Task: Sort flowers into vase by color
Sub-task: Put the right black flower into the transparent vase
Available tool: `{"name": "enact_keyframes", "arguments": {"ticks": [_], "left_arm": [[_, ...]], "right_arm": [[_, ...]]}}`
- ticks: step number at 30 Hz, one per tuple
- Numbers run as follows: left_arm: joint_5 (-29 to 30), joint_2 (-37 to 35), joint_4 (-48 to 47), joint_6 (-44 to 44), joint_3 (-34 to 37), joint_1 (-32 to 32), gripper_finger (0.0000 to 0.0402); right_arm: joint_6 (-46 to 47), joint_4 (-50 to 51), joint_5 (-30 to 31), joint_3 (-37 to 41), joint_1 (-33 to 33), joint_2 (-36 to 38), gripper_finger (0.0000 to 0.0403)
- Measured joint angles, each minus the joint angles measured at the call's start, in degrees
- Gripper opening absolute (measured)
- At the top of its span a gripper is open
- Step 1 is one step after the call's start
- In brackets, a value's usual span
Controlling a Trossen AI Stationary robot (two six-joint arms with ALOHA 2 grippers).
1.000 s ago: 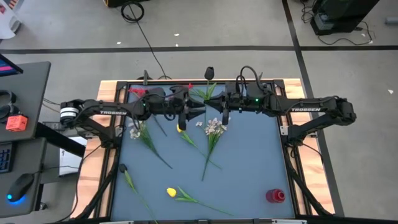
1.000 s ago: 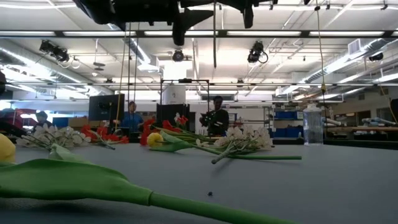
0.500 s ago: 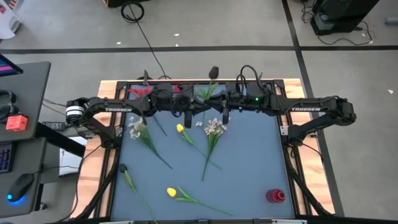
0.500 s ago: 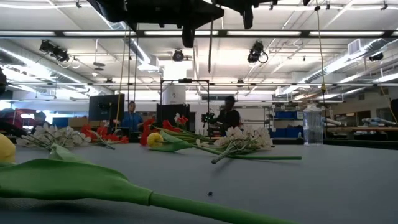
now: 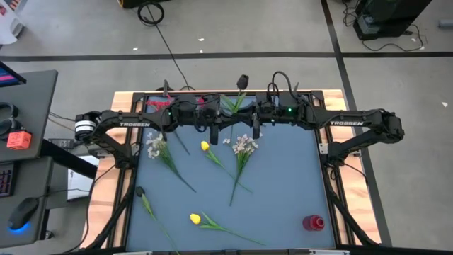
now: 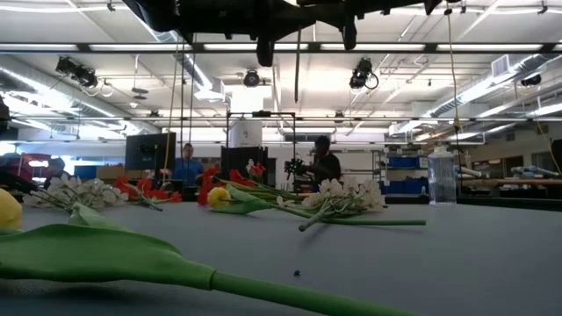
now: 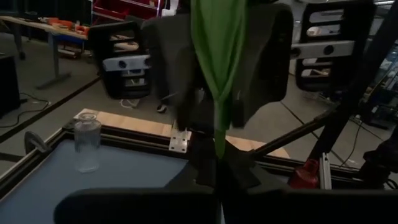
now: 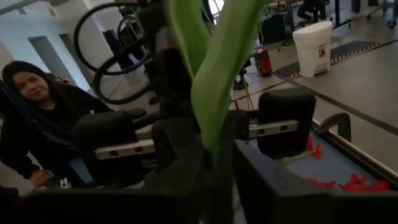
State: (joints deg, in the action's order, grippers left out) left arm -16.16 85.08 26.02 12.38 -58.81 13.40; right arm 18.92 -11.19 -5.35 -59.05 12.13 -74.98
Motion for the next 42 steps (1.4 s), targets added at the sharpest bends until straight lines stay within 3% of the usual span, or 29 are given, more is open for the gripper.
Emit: {"name": "enact_keyframes", "arguments": {"ticks": [3,10,16,19,24,31,36,42], "left_arm": [[1.68,0.03,-0.56,1.02,0.0,-0.04,0.0011],[5.05,0.04,-4.54,2.61,-0.02,0.01,0.0094],[4.05,-2.14,-16.28,5.82,0.01,0.02,0.0167],[4.75,-4.88,-19.99,4.93,0.02,-0.62,0.0177],[11.29,-10.81,-25.84,2.51,0.02,-1.23,0.0179],[18.34,-19.97,-29.92,2.99,6.84,-1.11,0.018],[20.95,-25.22,-28.94,7.81,14.21,-1.31,0.018],[22.55,-28.29,-29.15,9.29,16.2,-2.94,0.0169]], "right_arm": [[-0.62,0.47,-1.77,0.0,0.75,0.0,0.002],[-2.34,4.32,5.08,0.0,2.18,1.0,0.0007],[-4.26,15.41,23.88,0.0,4.52,5.78,0.0003],[-3.76,22.91,34.36,0.0,5.99,9.17,0.0002],[-3.56,31.48,49.26,0.0,9.68,14.87,0.0002],[-6.53,35.15,55.6,-0.02,15.2,21.12,0.0],[-8.17,35.05,56.28,1.75,19.31,21.8,0.0],[-8.61,31.83,56.24,5.58,22.8,21.77,0.0]]}}
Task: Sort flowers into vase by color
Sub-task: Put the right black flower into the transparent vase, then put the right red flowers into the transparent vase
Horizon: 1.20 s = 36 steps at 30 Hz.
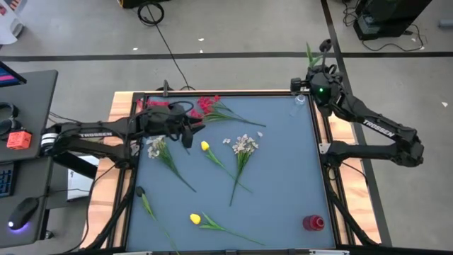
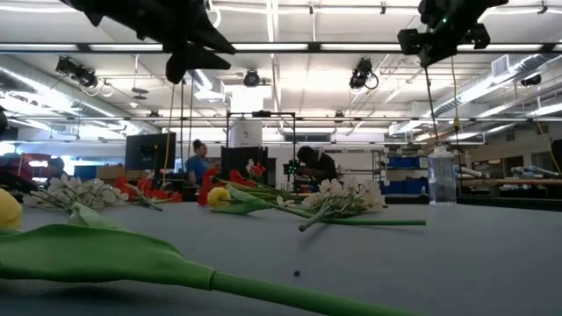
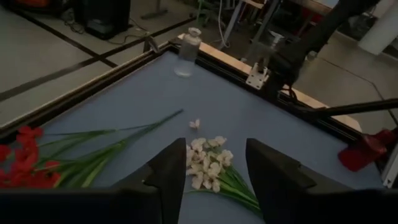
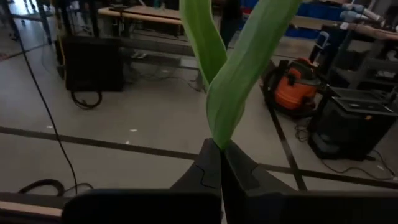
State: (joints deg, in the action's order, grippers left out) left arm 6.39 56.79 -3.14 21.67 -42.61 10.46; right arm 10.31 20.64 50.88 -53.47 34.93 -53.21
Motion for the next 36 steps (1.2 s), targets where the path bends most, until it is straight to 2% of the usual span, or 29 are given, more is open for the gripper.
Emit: {"name": "enact_keyframes", "arguments": {"ticks": [12,18,22,24,27,31,36], "left_arm": [[0.48,-0.63,-0.24,-0.22,-0.02,-0.41,0.0165],[0.75,-0.63,-1.42,1.32,-0.03,-0.41,0.0165],[2.48,-0.6,-9.15,6.78,-0.11,-0.41,0.0165],[2.56,-0.58,-13.8,9.21,-0.11,-0.47,0.0165],[2.56,-0.58,-19.4,12.58,-0.11,-1.25,0.0165],[2.52,-0.6,-24.06,18.17,-0.11,-2.14,0.0165],[2.73,-0.58,-32.5,27.3,-0.11,-3.48,0.0165]], "right_arm": [[1.64,-2.65,-2.42,6.81,1.81,-0.1,0.0005],[6.36,-0.98,-9.04,9.65,4.16,-1.55,0.0054],[6.94,1.22,-11.99,10.06,4.99,-1.95,0.0095],[7.53,4.02,-12.2,9.5,5.42,-1.95,0.0111],[13.2,12.56,-14.33,7.17,6.56,-1.95,0.0133],[22.07,23.93,-21.63,3.84,7.31,-1.92,0.0153],[29.55,33.7,-30.02,1.46,6.37,-1.86,0.0156]]}}
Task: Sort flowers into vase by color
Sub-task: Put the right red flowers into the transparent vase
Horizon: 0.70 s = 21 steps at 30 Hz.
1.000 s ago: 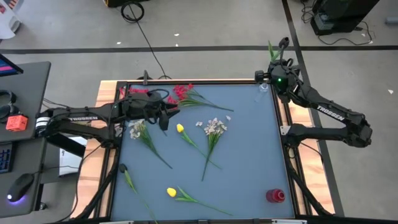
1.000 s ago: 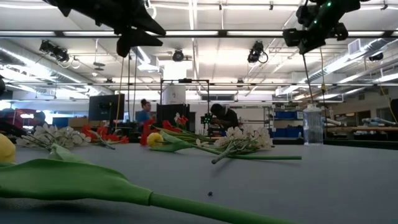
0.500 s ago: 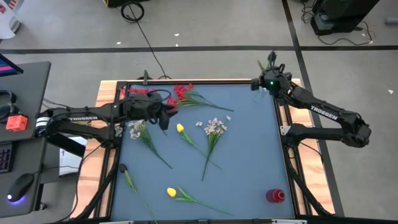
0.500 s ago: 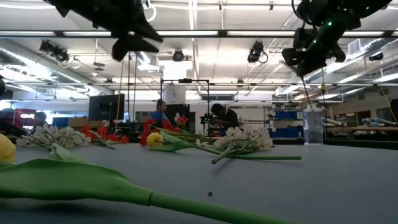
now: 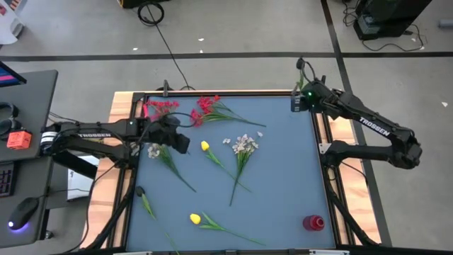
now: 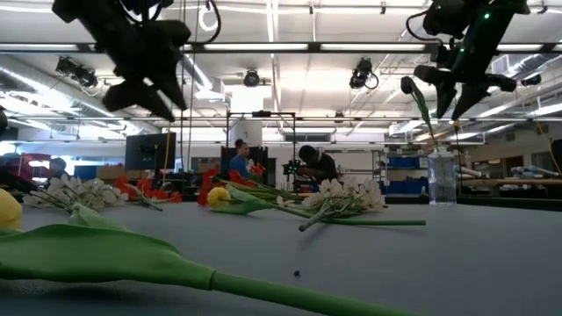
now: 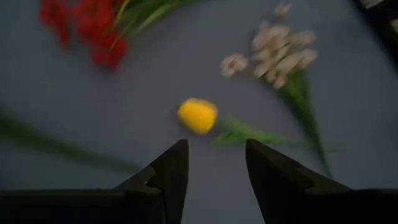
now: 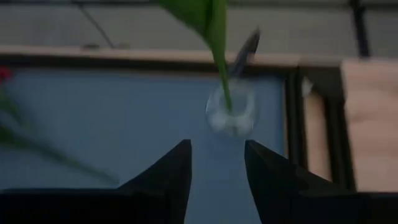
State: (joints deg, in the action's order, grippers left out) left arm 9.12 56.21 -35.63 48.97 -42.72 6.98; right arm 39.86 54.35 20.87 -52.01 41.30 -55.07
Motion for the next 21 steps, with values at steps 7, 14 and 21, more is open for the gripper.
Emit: {"name": "enact_keyframes", "arguments": {"ticks": [7,14,21], "left_arm": [[2.71,0.02,-8.42,10.73,0.0,-4.08,0.0165],[4.39,0.04,-8.59,16.85,0.0,-8.72,0.0165],[9.13,0.09,-8.77,21.14,0.0,-13.71,0.0165]], "right_arm": [[6.32,6.19,-6.9,-0.09,-4.04,0.0,0.0157],[10.94,4.29,-12.13,-0.09,-11.06,0.0,0.0158],[17.75,2.52,-13.18,-0.11,-19.47,-0.02,0.0158]]}}
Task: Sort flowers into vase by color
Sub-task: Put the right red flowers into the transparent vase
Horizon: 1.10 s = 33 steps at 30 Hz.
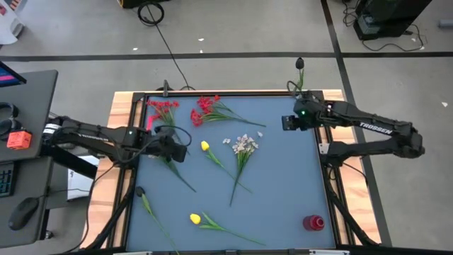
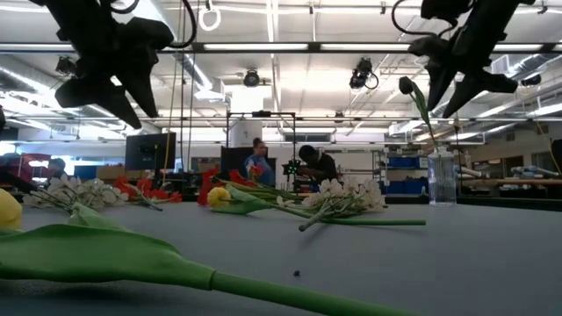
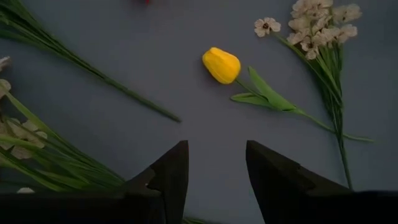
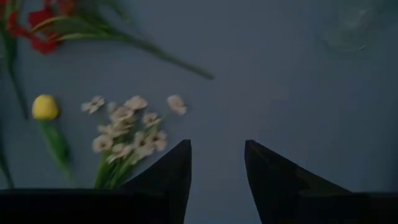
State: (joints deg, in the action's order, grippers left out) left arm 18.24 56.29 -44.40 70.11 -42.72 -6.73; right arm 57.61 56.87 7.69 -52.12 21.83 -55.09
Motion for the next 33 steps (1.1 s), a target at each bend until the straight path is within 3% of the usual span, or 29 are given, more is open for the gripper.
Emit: {"name": "enact_keyframes", "arguments": {"ticks": [13,21,33], "left_arm": [[1.18,6.62,6.03,0.69,0.04,-1.78,0.0165],[0.2,11.2,8.29,8.86,0.04,-2.04,0.0165],[-0.56,15.03,10.12,9.74,0.04,-2.89,0.0165]], "right_arm": [[10.38,-5.13,1.96,0.0,-16.76,-2.88,0.0157],[11.32,-9.9,1.19,0.0,-23.39,-8.63,0.0157],[7.96,-31.89,-4.8,0.0,-27.31,-19.13,0.0157]]}}
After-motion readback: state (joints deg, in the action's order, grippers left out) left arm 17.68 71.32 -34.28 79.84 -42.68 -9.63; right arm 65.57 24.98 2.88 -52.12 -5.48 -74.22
